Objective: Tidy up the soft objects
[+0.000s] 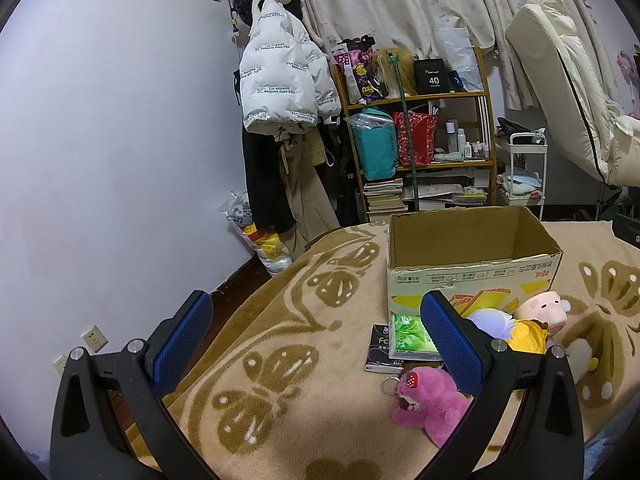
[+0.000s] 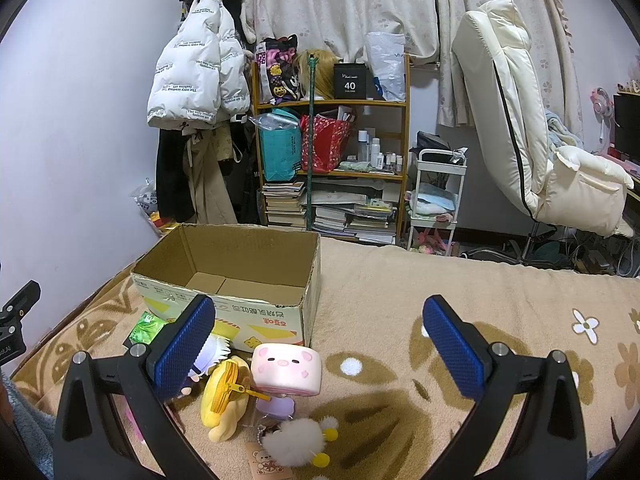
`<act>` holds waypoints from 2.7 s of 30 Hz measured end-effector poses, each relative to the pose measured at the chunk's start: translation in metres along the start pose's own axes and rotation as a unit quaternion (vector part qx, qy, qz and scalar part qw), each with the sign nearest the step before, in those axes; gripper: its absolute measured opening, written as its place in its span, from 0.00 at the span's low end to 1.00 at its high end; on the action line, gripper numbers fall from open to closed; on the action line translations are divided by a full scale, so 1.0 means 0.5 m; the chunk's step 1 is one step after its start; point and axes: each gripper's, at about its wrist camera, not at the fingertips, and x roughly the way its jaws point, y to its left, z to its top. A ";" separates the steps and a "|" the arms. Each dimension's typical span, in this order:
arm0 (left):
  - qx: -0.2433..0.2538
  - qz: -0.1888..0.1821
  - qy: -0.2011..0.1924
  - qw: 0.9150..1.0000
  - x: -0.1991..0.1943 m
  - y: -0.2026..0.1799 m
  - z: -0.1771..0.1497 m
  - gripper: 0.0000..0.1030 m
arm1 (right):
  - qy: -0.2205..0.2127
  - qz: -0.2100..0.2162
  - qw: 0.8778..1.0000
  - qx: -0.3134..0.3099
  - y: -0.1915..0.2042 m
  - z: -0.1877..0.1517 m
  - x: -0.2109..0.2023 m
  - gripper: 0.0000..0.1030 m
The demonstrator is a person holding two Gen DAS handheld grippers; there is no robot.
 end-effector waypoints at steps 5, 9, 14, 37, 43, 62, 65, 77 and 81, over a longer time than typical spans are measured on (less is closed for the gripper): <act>-0.001 0.004 0.001 1.000 0.004 0.006 -0.001 1.00 | 0.000 0.000 1.000 0.001 0.000 0.000 0.000 1.00; 0.000 0.004 0.000 1.000 0.005 0.008 -0.002 1.00 | 0.000 0.000 1.000 0.000 0.001 0.000 0.000 1.00; 0.001 0.004 0.000 1.000 0.006 0.006 -0.003 1.00 | 0.000 0.000 1.000 0.001 0.000 0.000 0.000 1.00; 0.004 0.004 0.001 1.000 0.010 0.005 -0.006 1.00 | 0.001 0.000 1.000 0.001 0.000 0.000 0.001 1.00; 0.011 0.004 0.008 1.000 0.016 -0.002 -0.019 1.00 | 0.003 0.000 1.000 0.002 -0.003 0.000 0.002 1.00; 0.092 -0.029 0.114 0.989 0.091 -0.089 -0.031 1.00 | 0.188 0.003 0.981 0.043 -0.020 -0.059 0.113 1.00; 0.105 -0.040 0.142 0.983 0.114 -0.106 -0.042 1.00 | 0.221 0.010 0.974 0.054 -0.026 -0.070 0.133 1.00; 0.073 -0.100 0.262 0.957 0.211 -0.133 -0.083 1.00 | 0.332 0.039 0.941 0.050 -0.014 -0.126 0.198 1.00; 0.069 -0.110 0.289 0.948 0.231 -0.145 -0.102 1.00 | 0.365 0.042 0.929 0.039 -0.002 -0.149 0.224 1.00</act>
